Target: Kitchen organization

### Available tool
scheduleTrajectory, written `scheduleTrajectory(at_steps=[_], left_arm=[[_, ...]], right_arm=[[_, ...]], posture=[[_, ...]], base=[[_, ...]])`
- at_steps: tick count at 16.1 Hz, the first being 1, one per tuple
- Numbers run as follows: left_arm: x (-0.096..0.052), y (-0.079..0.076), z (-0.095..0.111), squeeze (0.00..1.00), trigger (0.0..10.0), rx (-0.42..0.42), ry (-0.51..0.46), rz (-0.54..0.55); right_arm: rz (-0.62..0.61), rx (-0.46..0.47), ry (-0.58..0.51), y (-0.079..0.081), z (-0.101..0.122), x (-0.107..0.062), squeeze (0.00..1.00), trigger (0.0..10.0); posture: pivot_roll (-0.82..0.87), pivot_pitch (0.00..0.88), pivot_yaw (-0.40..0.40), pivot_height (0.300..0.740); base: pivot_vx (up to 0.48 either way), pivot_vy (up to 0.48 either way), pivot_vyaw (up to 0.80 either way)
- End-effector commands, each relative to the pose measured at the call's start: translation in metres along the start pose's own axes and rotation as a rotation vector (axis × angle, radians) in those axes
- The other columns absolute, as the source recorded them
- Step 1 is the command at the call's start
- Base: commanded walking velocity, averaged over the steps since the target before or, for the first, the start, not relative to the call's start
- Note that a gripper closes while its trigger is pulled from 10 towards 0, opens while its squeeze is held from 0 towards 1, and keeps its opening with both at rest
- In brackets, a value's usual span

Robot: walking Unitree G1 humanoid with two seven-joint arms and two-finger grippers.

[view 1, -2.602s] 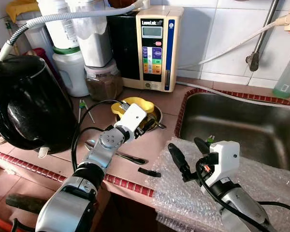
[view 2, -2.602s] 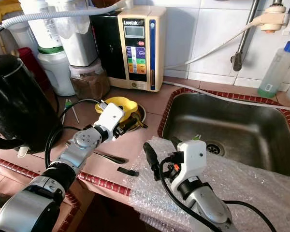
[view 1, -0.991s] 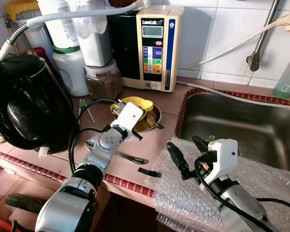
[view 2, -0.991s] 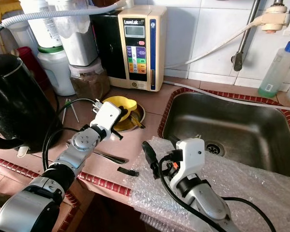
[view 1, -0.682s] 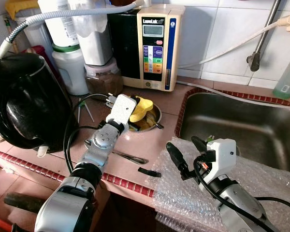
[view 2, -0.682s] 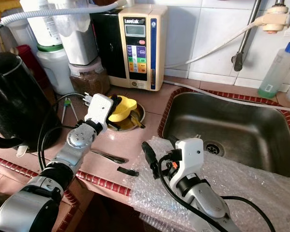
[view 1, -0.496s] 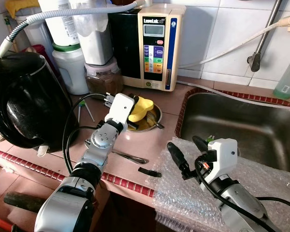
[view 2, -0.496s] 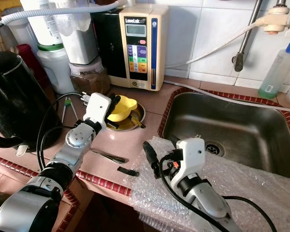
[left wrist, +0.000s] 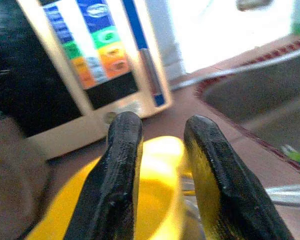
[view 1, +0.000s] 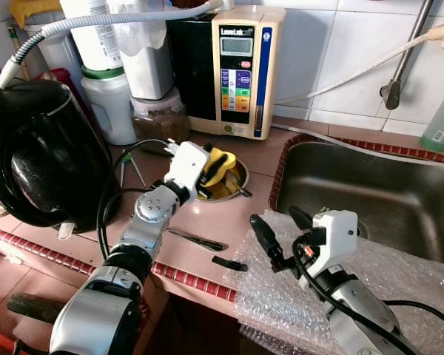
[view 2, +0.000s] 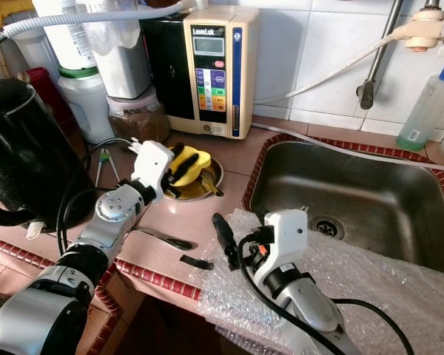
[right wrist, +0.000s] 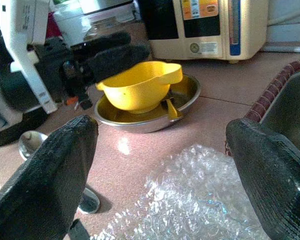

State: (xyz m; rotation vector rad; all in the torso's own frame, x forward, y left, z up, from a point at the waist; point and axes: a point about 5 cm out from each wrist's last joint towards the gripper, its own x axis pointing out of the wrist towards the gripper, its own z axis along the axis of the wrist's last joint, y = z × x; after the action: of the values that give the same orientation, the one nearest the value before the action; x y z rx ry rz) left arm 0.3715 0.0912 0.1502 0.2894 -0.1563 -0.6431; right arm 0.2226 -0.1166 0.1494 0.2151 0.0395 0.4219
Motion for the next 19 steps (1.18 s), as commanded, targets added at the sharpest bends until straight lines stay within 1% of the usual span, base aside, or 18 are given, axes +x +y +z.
scheduleTrajectory(at_steps=[1, 2, 4, 5, 7, 10, 15, 16, 17, 18, 19], left_arm=[[0.0, 0.0, 0.0, 1.0, 10.0, -0.001, 0.01, -0.04], [-0.001, -0.002, -0.001, 1.0, 10.0, -0.025, 0.003, -0.072], [-0.003, -0.004, -0.003, 1.0, 10.0, -0.039, 0.005, -0.12], [-0.004, -0.005, -0.007, 1.0, 10.0, 0.019, 0.041, -0.137], [-0.003, -0.005, -0.009, 1.0, 10.0, 0.064, 0.07, -0.148], [-0.002, -0.003, -0.009, 1.0, 10.0, 0.094, 0.091, -0.135], [-0.005, 0.009, -0.02, 1.0, 10.0, 0.138, 0.2, -0.012], [-0.005, 0.01, -0.021, 1.0, 10.0, 0.146, 0.225, 0.0], [-0.006, 0.007, -0.029, 1.0, 10.0, 0.178, 0.294, -0.027], [-0.006, 0.004, -0.03, 0.74, 10.0, 0.182, 0.304, -0.049], [-0.006, 0.004, -0.032, 0.0, 7.5, 0.184, 0.321, -0.051]], right_arm=[[0.013, 0.015, -0.003, 0.002, -0.001, 0.002, 0.0, 10.0], [0.02, 0.012, -0.003, 0.003, -0.001, 0.002, 0.0, 10.0], [0.013, 0.002, -0.001, 0.003, -0.001, 0.0, 0.0, 10.0], [0.001, 0.003, -0.003, 0.003, -0.001, -0.002, 0.0, 10.0], [0.003, 0.009, -0.004, 0.004, -0.002, -0.002, 0.0, 10.0], [0.005, 0.012, -0.01, 0.006, -0.001, 0.001, 0.0, 10.0], [-0.013, 0.018, -0.012, 0.004, 0.001, -0.002, 0.0, 10.0], [-0.014, 0.014, -0.01, 0.004, 0.002, -0.002, 0.0, 10.0], [-0.009, 0.009, -0.007, 0.003, 0.002, -0.002, 0.0, 10.0], [-0.007, 0.008, -0.006, 0.003, 0.002, -0.002, 0.0, 10.0], [-0.006, 0.007, -0.006, 0.003, 0.002, -0.001, 0.0, 10.0]], posture=[[-0.02, 0.0, 0.097, 0.74], [-0.03, 0.0, 0.103, 0.74], [-0.05, 0.0, 0.107, 0.74], [-0.05, 0.0, 0.111, 0.74], [-0.04, 0.0, 0.114, 0.74], [-0.04, 0.0, 0.118, 0.74], [-0.06, 0.0, 0.11, 0.74], [-0.06, 0.0, 0.104, 0.74], [-0.06, 0.0, 0.102, 0.74], [-0.06, 0.0, 0.1, 0.74], [-0.06, 0.0, 0.099, 0.74]], base=[[0.0, 0.0, 0.0], [0.0, 0.0, 0.0], [0.0, 0.0, 0.0], [0.0, 0.0, 0.0], [0.0, 0.0, 0.0], [0.0, 0.0, 0.0], [0.0, 0.0, 0.0], [0.0, 0.0, 0.0], [0.0, 0.0, 0.0], [0.0, 0.0, 0.0], [0.0, 0.0, 0.0]])
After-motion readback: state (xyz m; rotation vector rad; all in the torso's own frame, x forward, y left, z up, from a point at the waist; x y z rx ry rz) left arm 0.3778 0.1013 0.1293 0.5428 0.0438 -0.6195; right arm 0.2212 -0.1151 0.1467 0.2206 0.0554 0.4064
